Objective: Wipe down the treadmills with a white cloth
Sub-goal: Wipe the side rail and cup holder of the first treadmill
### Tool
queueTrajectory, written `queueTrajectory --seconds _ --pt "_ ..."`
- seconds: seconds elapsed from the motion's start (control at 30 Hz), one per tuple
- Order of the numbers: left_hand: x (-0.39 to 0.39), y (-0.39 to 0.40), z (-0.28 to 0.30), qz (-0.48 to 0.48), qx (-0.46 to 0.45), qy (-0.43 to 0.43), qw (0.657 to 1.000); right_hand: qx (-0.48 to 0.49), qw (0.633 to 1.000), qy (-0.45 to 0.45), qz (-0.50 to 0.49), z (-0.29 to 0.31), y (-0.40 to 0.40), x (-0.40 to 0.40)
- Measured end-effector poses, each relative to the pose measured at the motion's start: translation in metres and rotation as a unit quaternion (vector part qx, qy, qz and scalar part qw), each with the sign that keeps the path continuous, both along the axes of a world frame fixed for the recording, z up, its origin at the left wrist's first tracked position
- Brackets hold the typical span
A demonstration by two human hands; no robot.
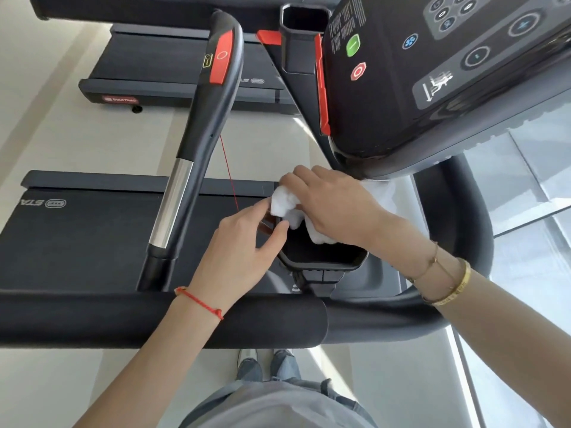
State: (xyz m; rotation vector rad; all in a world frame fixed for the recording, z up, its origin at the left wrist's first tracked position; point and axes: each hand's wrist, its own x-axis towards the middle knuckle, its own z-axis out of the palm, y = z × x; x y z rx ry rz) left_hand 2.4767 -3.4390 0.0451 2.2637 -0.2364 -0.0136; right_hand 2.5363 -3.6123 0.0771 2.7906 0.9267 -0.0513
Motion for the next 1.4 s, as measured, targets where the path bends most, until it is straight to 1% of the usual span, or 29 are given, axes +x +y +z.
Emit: queueTrajectory --seconds 0.07,0.1,0.2,0.23,0.3,0.37,0.47,0.53,0.6,0.7,0.8,0.83,1.0,1.07,1.17,1.3,1.37,1.4 --pt "0.000 0.000 -0.002 0.002 -0.002 -0.002 1.000 0.004 1.000 -0.016 -0.023 -0.002 -0.010 -0.006" --pt "0.000 0.000 -0.003 0.004 -0.003 -0.003 1.000 0.022 0.999 -0.020 -0.042 -0.002 -0.017 -0.010" --pt "0.000 0.000 -0.004 0.014 -0.005 -0.001 1.000 0.094 0.992 0.006 -0.080 0.000 -0.035 -0.022" --pt "0.000 0.000 -0.004 0.012 -0.004 0.001 1.000 0.098 0.992 0.011 -0.082 0.000 -0.036 -0.023" --pt "0.000 -0.001 -0.002 0.007 -0.004 0.004 1.000 0.071 0.994 0.001 -0.079 0.000 -0.032 -0.019" --pt "0.000 -0.001 0.000 0.005 -0.002 0.001 1.000 0.041 0.998 -0.009 -0.051 0.002 -0.017 -0.010" --pt "0.000 -0.001 0.001 -0.002 0.006 -0.005 1.000 0.021 1.000 0.006 -0.009 0.004 0.001 -0.002" --pt "0.000 0.000 0.001 -0.001 0.003 -0.004 1.000 0.013 1.000 0.003 -0.006 0.004 0.000 -0.001" --pt "0.000 0.000 -0.001 0.000 0.000 -0.004 1.000 0.013 1.000 -0.008 -0.025 0.002 -0.009 -0.006" --pt "0.000 0.001 -0.001 0.005 0.000 0.005 1.000 0.067 0.993 -0.011 -0.092 -0.002 -0.029 -0.019" --pt "0.000 0.001 -0.001 0.004 -0.002 0.006 1.000 0.125 0.984 0.021 -0.122 -0.003 -0.039 -0.031" --pt "0.000 0.001 -0.001 0.004 -0.003 0.006 1.000 0.121 0.985 0.018 -0.125 -0.002 -0.038 -0.030" --pt "0.000 0.000 0.001 0.010 -0.007 0.006 1.000 0.036 0.995 -0.014 -0.092 0.002 -0.013 -0.014" --pt "0.000 0.000 0.001 0.006 0.000 0.008 1.000 0.051 0.993 -0.013 -0.110 0.000 -0.018 -0.017" --pt "0.000 0.001 0.001 0.003 0.006 0.005 1.000 0.149 0.973 0.014 -0.176 -0.002 -0.027 -0.036" --pt "-0.001 0.000 0.002 -0.005 0.010 0.000 1.000 0.257 0.912 0.054 -0.314 -0.002 -0.023 -0.063" --pt "-0.001 0.000 0.002 -0.007 0.010 0.000 1.000 0.292 0.885 0.077 -0.354 -0.004 -0.024 -0.076" --pt "-0.001 0.000 0.002 -0.008 0.011 -0.001 1.000 0.298 0.877 0.083 -0.367 -0.003 -0.024 -0.080"
